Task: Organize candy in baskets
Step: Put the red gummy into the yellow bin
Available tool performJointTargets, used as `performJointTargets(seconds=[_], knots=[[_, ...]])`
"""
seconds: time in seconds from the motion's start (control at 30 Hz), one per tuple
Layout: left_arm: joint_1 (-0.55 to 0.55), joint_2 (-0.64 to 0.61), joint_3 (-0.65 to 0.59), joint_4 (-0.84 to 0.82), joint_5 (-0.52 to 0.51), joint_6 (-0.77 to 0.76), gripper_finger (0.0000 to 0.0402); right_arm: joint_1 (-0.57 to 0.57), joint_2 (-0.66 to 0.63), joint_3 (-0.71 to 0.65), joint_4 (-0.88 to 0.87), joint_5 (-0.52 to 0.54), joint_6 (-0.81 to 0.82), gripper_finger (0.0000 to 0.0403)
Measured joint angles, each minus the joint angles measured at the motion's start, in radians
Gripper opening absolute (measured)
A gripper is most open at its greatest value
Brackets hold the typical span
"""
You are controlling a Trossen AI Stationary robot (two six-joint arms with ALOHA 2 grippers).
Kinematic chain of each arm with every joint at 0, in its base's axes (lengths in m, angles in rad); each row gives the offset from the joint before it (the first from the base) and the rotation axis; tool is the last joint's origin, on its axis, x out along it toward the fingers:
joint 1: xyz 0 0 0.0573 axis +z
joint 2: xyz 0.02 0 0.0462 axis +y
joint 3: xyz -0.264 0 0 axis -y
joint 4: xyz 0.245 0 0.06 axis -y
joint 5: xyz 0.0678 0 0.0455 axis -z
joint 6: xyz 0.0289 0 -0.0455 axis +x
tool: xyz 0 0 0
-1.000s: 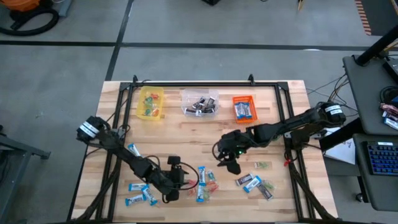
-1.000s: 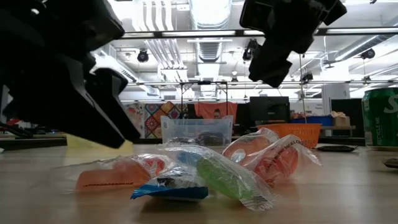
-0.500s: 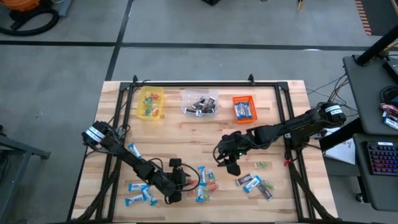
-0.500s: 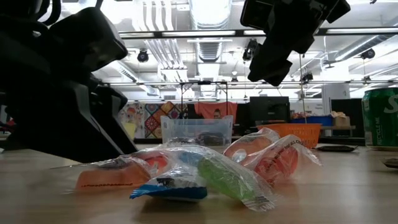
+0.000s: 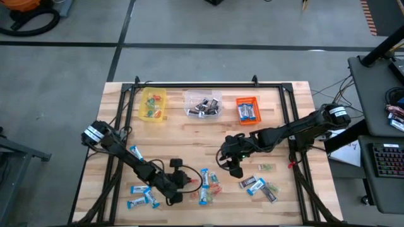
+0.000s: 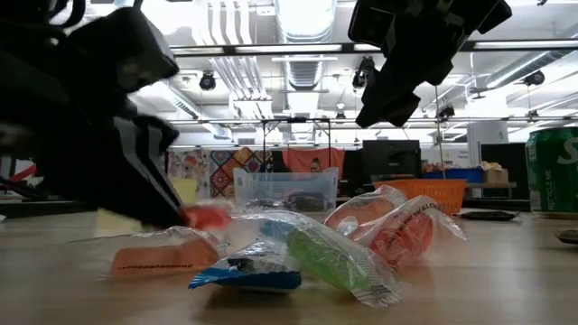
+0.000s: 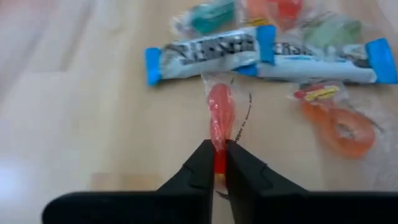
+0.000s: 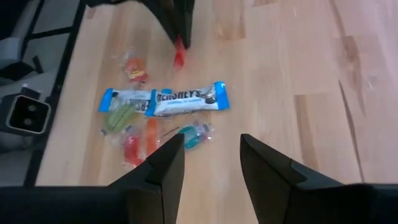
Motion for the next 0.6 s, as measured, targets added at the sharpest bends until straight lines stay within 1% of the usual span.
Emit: performJointTargets(seconds=[0.1, 0.2, 0.3, 0.4, 0.5, 0.6], knots=[[0.000, -0.070, 0.000, -0.107, -0.030, -0.003, 0.0003, 0.000, 0.001, 0.000, 0.000, 0.004, 0.000, 0.0142], [0.006, -0.157, 0.000, -0.259, -0.107, -0.042, 0.0004, 0.000, 0.001, 0.000, -0.001, 0.006, 0.003, 0.0138], [0.024, -0.260, 0.000, -0.473, -0.200, -0.144, 0.0002, 0.000, 0.001, 0.000, -0.014, 0.040, 0.033, 0.0134], [0.067, -0.367, 0.000, -0.710, -0.260, -0.292, 0.0002, 0.000, 0.001, 0.000, -0.066, 0.057, 0.054, 0.0132], [0.128, -0.464, 0.000, -0.906, -0.291, -0.419, 0.0001, -0.001, 0.001, 0.000, -0.119, 0.067, 0.084, 0.0132], [0.213, -0.547, -0.001, -1.032, -0.298, -0.474, 0.0001, 0.000, 0.001, 0.000, -0.149, 0.102, 0.087, 0.0131]])
